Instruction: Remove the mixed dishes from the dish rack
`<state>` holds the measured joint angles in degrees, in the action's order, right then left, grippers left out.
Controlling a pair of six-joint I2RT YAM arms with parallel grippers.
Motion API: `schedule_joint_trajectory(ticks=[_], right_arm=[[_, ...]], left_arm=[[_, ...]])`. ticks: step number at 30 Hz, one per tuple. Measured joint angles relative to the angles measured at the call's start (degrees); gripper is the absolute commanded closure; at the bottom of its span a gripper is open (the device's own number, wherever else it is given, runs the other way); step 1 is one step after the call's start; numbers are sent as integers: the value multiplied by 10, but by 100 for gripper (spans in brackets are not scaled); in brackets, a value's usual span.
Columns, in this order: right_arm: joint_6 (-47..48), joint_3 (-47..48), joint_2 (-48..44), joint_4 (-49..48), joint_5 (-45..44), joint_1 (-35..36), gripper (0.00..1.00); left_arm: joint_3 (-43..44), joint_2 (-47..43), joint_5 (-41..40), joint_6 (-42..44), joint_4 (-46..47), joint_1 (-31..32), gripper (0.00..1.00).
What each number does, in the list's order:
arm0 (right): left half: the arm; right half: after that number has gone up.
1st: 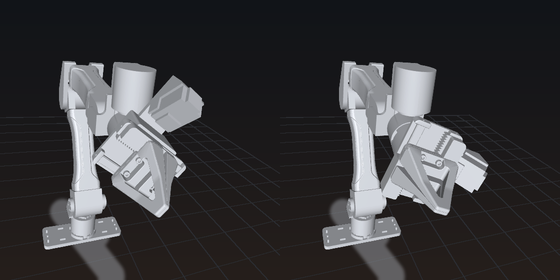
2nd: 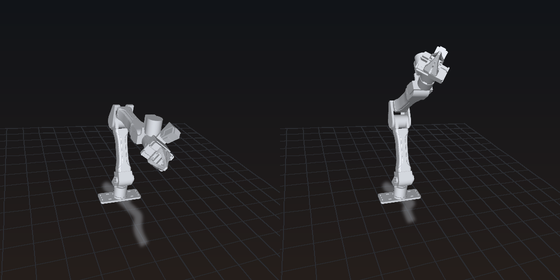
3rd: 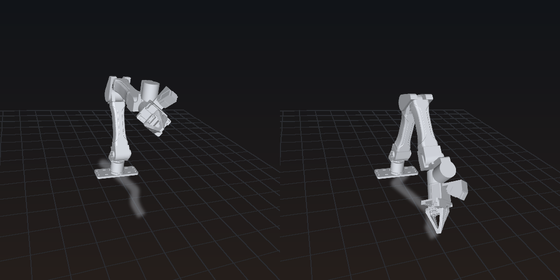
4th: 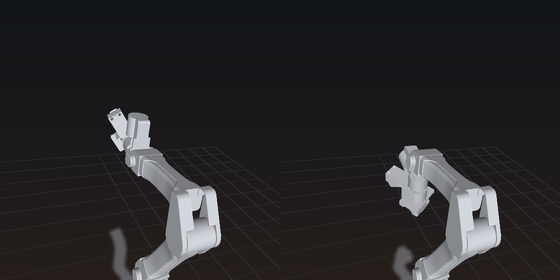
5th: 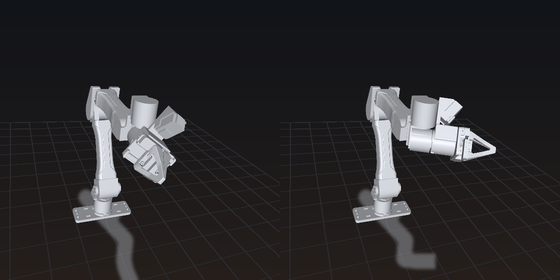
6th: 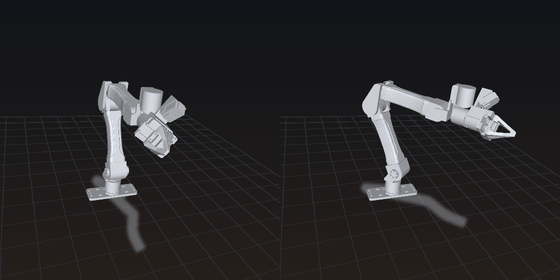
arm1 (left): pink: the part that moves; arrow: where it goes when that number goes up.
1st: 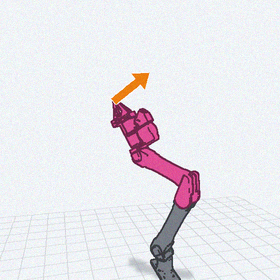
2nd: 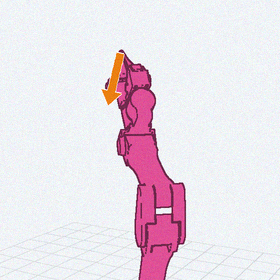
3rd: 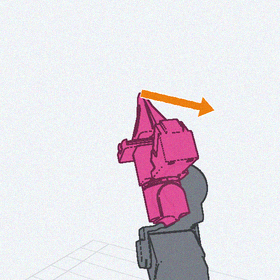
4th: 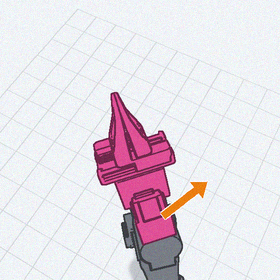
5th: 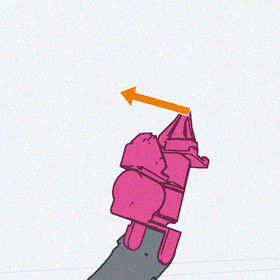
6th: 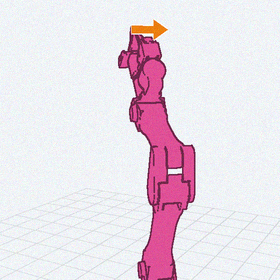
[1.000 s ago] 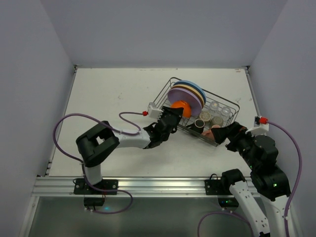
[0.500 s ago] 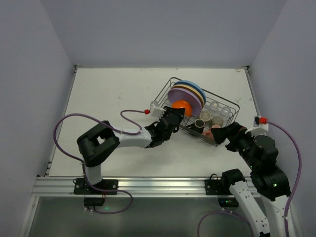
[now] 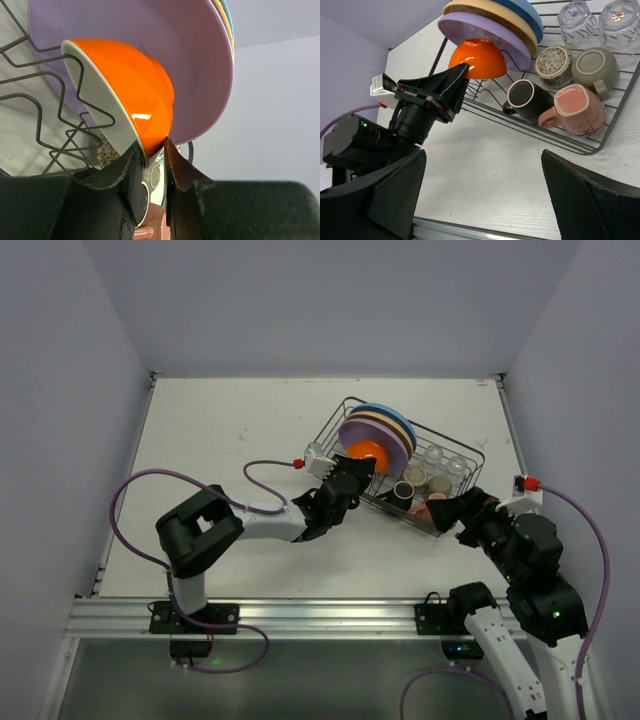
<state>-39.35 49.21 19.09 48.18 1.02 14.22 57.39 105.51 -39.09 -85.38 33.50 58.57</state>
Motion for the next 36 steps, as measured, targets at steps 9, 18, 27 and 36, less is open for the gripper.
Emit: schedule_joint_trajectory(ticks=[9,18,27,36], right_arm=[[4,0,0,-1,0,0,1],[7,0,0,-1,0,0,1],[8,0,0,-2,0,0,1],[9,0,0,-2,0,0,1]], left_arm=[[-18,0,2,35,50,0,100],[-20,0,9,73,94,0,100],[-20,-1,9,101,114,0,100],[-25,-20,14,133,126,0,100]])
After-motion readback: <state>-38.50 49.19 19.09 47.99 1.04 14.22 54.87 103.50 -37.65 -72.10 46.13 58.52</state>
